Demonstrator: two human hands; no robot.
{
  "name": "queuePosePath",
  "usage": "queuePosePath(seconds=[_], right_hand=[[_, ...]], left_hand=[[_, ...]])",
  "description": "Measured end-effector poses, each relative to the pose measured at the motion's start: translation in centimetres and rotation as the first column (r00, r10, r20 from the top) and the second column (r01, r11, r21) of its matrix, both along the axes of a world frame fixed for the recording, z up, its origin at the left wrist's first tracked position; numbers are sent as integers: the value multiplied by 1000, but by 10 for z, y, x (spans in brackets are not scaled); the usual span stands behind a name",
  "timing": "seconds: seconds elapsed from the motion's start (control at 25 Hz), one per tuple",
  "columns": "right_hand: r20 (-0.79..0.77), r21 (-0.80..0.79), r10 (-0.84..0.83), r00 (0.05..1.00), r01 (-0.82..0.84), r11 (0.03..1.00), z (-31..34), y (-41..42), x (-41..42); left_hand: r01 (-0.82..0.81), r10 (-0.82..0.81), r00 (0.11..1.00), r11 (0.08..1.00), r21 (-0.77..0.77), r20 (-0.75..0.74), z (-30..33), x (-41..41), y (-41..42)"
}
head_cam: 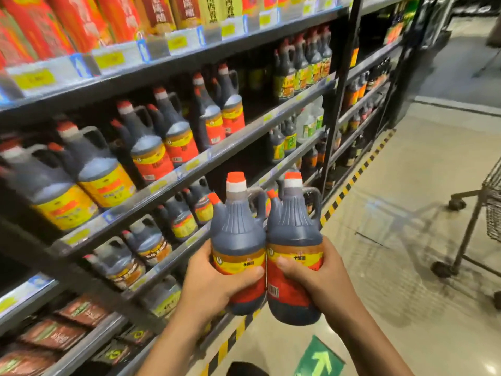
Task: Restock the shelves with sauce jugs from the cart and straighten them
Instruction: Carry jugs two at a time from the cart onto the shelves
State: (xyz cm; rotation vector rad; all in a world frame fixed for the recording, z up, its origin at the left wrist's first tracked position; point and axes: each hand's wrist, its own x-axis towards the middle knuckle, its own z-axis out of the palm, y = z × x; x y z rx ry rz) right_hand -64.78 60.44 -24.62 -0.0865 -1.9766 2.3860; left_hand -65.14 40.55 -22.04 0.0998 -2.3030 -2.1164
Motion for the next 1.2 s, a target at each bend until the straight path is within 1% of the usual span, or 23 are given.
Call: queuePosePath(seconds=[0.16, 0.4, 0.64, 0.76, 0.84, 1.0, 1.08, 1.2], right_hand=[[8, -4, 17, 1000, -17, 1000, -3, 27, -59], [-34, 96, 74, 997, -70, 993, 0, 59, -195], [-78, 146, 148, 986, -135, 980, 19, 85, -321], [-110, 168, 196, 974, -176, 970, 26, 91, -361], [-160, 199, 239, 958, -206, 958, 32, 95, -391], [-248, 231, 335, 909, -280, 932, 48, 103, -449], [-291, 247, 375, 880, -309, 918, 56, 105, -481], [-365, 226, 450, 815, -391, 892, 69, 106, -525]], left_hand=[[-22, 22, 1000, 1000, -13, -13, -2, -54, 26], [-74, 71, 996, 995, -61, -50, -7, -175, 50], [-131, 131, 989, 991, 8, -74, 10, -292, 77], [-178, 178, 978, 984, 10, -114, 17, -326, 85], [-213, 214, 965, 977, 27, -154, 22, -347, 89], [-353, 339, 906, 936, -8, -252, 30, -383, 107], [-433, 408, 863, 901, -21, -297, 36, -401, 117], [-554, 494, 780, 831, -56, -383, 46, -426, 129]])
